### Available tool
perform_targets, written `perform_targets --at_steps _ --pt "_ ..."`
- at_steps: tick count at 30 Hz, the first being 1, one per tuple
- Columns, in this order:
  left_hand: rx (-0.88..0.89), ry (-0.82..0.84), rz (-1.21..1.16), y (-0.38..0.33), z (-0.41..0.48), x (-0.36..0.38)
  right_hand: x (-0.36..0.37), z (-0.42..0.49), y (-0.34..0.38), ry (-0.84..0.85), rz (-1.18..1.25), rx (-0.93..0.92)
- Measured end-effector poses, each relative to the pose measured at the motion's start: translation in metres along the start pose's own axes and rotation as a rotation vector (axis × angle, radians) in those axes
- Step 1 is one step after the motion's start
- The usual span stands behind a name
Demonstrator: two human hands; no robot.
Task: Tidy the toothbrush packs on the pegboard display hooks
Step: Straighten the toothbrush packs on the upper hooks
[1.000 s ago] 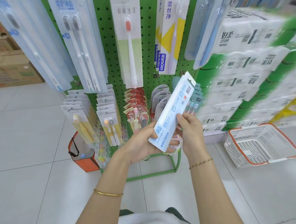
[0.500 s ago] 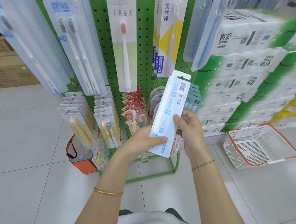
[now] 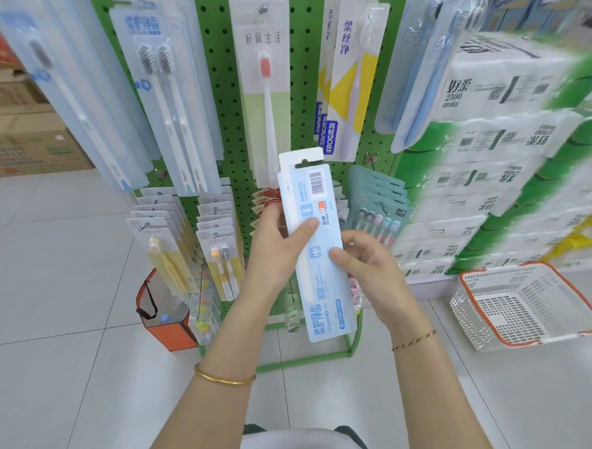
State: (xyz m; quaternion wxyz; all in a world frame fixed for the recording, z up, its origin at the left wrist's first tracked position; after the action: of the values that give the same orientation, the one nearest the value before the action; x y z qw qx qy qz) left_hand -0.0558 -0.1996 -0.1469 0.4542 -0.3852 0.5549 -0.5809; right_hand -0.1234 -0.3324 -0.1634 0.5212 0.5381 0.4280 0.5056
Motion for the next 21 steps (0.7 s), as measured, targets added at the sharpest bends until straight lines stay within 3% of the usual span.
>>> perform_targets --at_steps 4,11,21 --pt "0.054 -0.054 -0.057 -0.012 0.002 -0.009 0.005 -0.001 0.003 0.063 0.019 -0.013" --pt "-0.02 -0.145 -0.252 -0.023 -0.003 -0.02 0.014 -0.003 -0.003 0.125 -0.045 0.043" --pt "-0.082 -0.029 -0.48 -0.024 -0.011 -0.045 0.034 -0.003 -0.025 0.192 0.025 0.135"
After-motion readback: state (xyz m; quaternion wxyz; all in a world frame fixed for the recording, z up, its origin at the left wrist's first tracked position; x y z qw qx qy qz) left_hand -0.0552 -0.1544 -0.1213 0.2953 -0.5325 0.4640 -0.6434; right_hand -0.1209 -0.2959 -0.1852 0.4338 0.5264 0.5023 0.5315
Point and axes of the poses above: each hand's wrist, its own z-axis towards the middle knuckle, its own x-axis out of the palm, y = z × x, the point moved 1 cm from there along z, towards the middle knuckle, and after that the axes turned 4 degrees about y, right-handed, at the moved point
